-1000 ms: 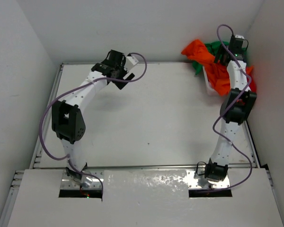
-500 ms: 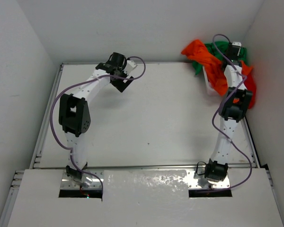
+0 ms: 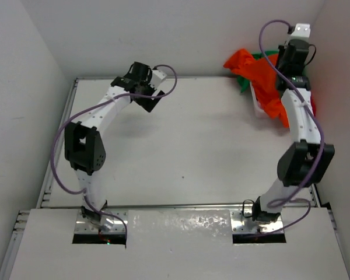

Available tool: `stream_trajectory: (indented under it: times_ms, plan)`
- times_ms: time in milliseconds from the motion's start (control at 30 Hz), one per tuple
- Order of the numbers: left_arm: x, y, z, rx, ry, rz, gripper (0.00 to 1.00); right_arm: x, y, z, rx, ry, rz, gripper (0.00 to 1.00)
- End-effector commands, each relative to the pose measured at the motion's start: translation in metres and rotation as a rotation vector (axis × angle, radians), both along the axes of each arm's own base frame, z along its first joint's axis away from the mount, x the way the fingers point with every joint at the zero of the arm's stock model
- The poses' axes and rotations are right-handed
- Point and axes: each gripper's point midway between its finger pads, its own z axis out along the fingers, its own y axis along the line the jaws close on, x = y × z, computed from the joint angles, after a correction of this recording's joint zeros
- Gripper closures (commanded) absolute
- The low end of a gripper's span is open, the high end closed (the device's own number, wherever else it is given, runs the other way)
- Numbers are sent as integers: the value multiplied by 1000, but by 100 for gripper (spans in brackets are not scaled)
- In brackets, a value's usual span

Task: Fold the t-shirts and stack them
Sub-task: Grab crumpled tshirt from bin with the right arm, then move the tshirt to the center of the board

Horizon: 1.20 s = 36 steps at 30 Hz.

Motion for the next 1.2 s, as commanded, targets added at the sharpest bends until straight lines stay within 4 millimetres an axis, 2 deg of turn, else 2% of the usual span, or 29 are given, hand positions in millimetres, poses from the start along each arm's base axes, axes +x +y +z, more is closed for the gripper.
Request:
stream_trajectory:
  times_ms: [0, 33, 67, 100, 133, 167, 200, 233, 267, 300, 333, 367, 400, 467, 567, 600, 667, 700, 733, 800, 833, 900, 933, 1000, 1033, 1067, 1100, 1133, 1167]
  plan:
    - [-14, -8, 60, -109, -118, -10, 11, -37, 20, 134, -23, -363, 51, 100]
    - [-21, -7, 75, -131, -146, -13, 11, -44, 36, 156, -24, -406, 116, 100]
    - [-25, -6, 81, -145, -154, -12, 11, -53, 47, 176, -30, -444, 157, 100]
    - [-32, 3, 93, -167, -177, 5, 10, -77, 60, 214, -45, -522, 200, 100]
    - [-37, -1, 98, -215, -174, -17, 10, -87, 83, 232, -33, -559, 293, 100]
    - [-40, 3, 105, -244, -184, -12, 10, -99, 96, 250, -16, -603, 351, 100]
    - [-48, 9, 114, -277, -199, 5, 10, -127, 109, 286, -5, -692, 413, 100]
    - [-48, 21, 119, -300, -209, 32, 9, -140, 126, 303, 70, -750, 488, 100]
    - [-48, 30, 122, -315, -216, 64, 9, -160, 152, 326, 97, -805, 629, 100]
    - [-48, 47, 131, -322, -242, 106, 9, -188, 171, 355, 178, -911, 727, 100]
    - [-49, 55, 135, -328, -252, 130, 9, -207, 193, 368, 208, -942, 862, 100]
    - [-50, 67, 145, -342, -274, 161, 9, -228, 207, 385, 321, -995, 946, 100]
    - [-51, 71, 149, -344, -285, 171, 9, -246, 217, 403, 351, -1061, 1017, 100]
    - [-56, 78, 162, -337, -319, 182, 9, -266, 233, 420, 481, -1102, 1116, 100]
    - [-60, 82, 181, -332, -366, 183, 8, -271, 257, 429, 611, -1096, 1210, 100]
    - [-60, 84, 185, -329, -375, 188, 8, -267, 283, 422, 670, -1039, 1263, 100]
    - [-58, 86, 196, -324, -395, 194, 8, -228, 313, 400, 648, -942, 1233, 100]
    - [-56, 87, 199, -323, -399, 198, 8, -214, 344, 372, 691, -813, 1237, 100]
    - [-55, 88, 205, -322, -407, 200, 8, -183, 361, 344, 699, -727, 1204, 100]
    - [-51, 93, 204, -316, -399, 221, 8, -144, 382, 287, 679, -574, 1138, 100]
    - [-51, 94, 204, -314, -396, 225, 8, -117, 393, 242, 668, -473, 1103, 100]
    - [-53, 99, 203, -298, -400, 239, 8, -93, 402, 194, 576, -393, 1085, 99]
    - [-56, 104, 200, -282, -402, 249, 7, -74, 409, 144, 513, -290, 1069, 91]
    - [-59, 110, 197, -257, -409, 260, 7, -57, 416, 92, 459, -170, 1060, 70]
    - [-62, 114, 191, -234, -402, 261, 7, -48, 419, 76, 430, -128, 1059, 56]
    - [-63, 118, 190, -217, -407, 270, 6, -35, 424, 13, 390, 45, 1040, 43]
    - [-63, 123, 186, -195, -403, 284, 6, -29, 426, -12, 372, 128, 1036, 20]
    - [-64, 125, 178, -176, -389, 283, 6, -17, 428, 5, 343, 111, 1028, 2]
    - [-63, 125, 173, -170, -379, 276, 6, -5, 430, -39, 305, 218, 1001, 1]
